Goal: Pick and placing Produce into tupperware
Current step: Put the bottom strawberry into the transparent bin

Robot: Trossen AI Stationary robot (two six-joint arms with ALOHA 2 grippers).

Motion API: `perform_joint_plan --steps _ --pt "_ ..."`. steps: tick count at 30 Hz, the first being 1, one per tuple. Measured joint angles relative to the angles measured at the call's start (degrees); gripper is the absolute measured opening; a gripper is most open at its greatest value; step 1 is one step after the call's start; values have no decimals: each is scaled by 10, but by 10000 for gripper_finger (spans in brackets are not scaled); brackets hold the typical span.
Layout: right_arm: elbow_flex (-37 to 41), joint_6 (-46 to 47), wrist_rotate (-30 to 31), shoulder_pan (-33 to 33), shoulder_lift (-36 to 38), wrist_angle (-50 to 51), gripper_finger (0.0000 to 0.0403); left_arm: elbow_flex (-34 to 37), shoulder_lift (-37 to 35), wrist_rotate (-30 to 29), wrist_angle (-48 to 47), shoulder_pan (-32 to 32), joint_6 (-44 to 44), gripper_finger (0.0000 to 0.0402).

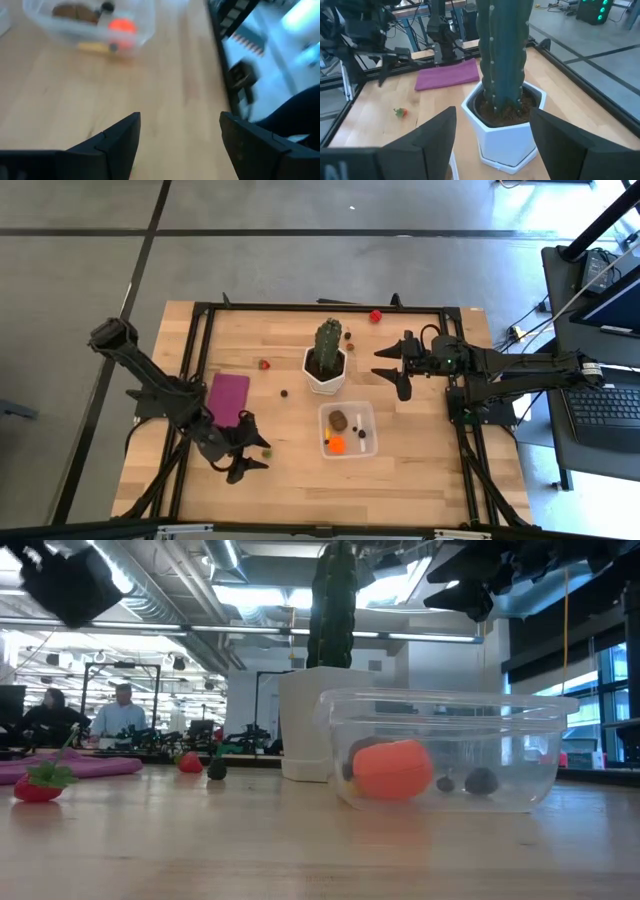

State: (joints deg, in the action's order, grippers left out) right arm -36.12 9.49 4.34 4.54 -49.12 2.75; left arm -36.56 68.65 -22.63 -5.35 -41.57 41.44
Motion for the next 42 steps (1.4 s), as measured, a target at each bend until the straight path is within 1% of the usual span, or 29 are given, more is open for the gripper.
perform_joint_plan --steps 4,8,16,26,35,42 --pt "0 9 0 0 0 0 253 0 14 -29 -48 -12 -1 256" --pt "0 8 0 0 0 1 253 0 41 -58 -51 -19 -21 250" --pt "0 8 0 0 0 1 253 0 124 -50 -51 -20 -12 251" --pt "0 9 0 0 0 1 253 0 192 -47 -47 -21 5 241" --pt "0 9 0 0 0 1 253 0 224 -47 -40 -21 35 236" --pt "0 8 0 0 0 1 253 -1 235 -47 -35 -21 42 207"
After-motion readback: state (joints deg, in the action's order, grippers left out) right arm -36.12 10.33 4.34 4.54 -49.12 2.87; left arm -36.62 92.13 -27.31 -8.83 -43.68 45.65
